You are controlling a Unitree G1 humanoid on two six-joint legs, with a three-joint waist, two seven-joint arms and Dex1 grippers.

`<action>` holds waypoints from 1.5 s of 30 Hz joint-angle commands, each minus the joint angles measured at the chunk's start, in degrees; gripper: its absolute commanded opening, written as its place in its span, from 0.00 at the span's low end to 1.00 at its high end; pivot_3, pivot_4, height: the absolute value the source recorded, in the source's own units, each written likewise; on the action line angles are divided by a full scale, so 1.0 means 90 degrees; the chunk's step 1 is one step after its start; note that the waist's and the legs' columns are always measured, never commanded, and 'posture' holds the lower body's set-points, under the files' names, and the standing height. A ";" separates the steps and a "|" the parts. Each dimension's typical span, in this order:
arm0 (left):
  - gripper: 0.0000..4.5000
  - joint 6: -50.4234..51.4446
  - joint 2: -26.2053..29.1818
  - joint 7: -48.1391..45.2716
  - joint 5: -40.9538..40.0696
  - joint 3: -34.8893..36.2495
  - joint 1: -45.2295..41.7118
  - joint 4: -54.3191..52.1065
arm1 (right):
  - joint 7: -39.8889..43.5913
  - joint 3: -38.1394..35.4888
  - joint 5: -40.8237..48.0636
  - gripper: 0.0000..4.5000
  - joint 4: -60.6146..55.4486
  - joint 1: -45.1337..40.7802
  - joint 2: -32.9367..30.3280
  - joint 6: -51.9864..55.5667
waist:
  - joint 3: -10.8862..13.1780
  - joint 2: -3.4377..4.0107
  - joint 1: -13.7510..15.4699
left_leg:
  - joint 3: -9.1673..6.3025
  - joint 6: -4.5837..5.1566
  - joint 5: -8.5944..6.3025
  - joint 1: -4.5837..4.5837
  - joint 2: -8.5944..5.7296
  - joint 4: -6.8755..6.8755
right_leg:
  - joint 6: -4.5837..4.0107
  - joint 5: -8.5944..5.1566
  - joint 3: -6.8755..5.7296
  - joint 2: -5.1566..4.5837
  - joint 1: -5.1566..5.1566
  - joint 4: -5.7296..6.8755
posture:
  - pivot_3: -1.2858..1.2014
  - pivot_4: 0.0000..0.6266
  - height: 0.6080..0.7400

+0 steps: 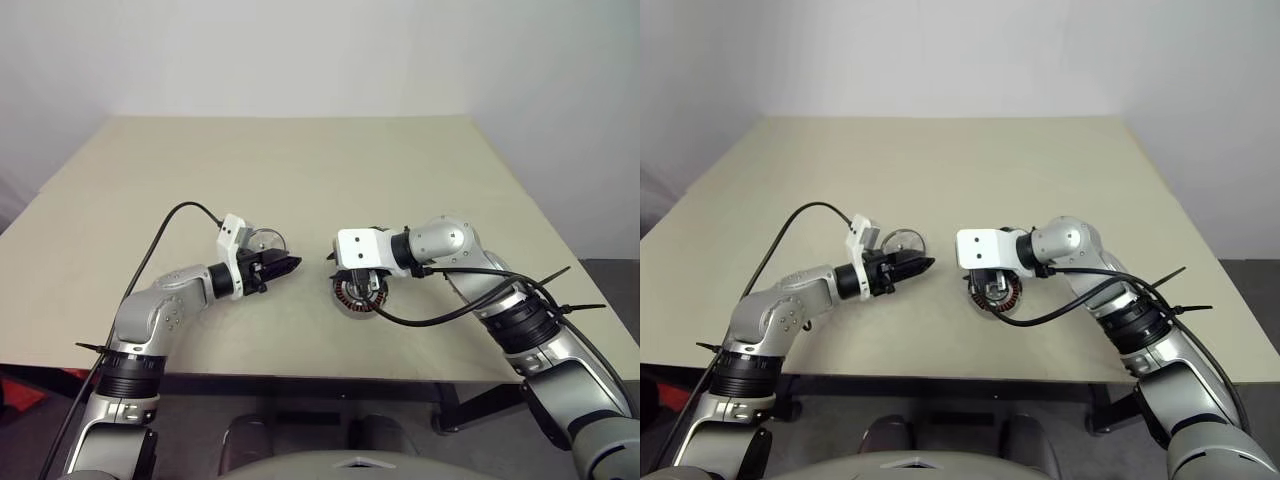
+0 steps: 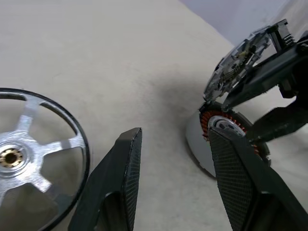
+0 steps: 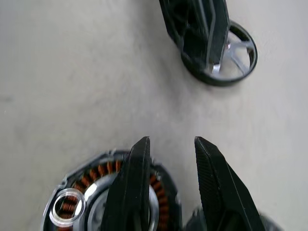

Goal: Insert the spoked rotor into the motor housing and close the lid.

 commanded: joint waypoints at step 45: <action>0.51 -0.0380 0.0014 -0.0045 0.0185 0.0054 -0.0059 0.0263 | 0.0040 -0.0104 0.0021 0.35 -0.0624 0.0585 -0.0619 0.0841 | 0.0000 0.0001 0.0003 | 0.0000 -0.0002 0.0001 0.0002 -0.0001 0.0000 | 0.0000 0.0000 0.0000 -0.0001 0.0000 0.0002 | 0.52 0.00 1.00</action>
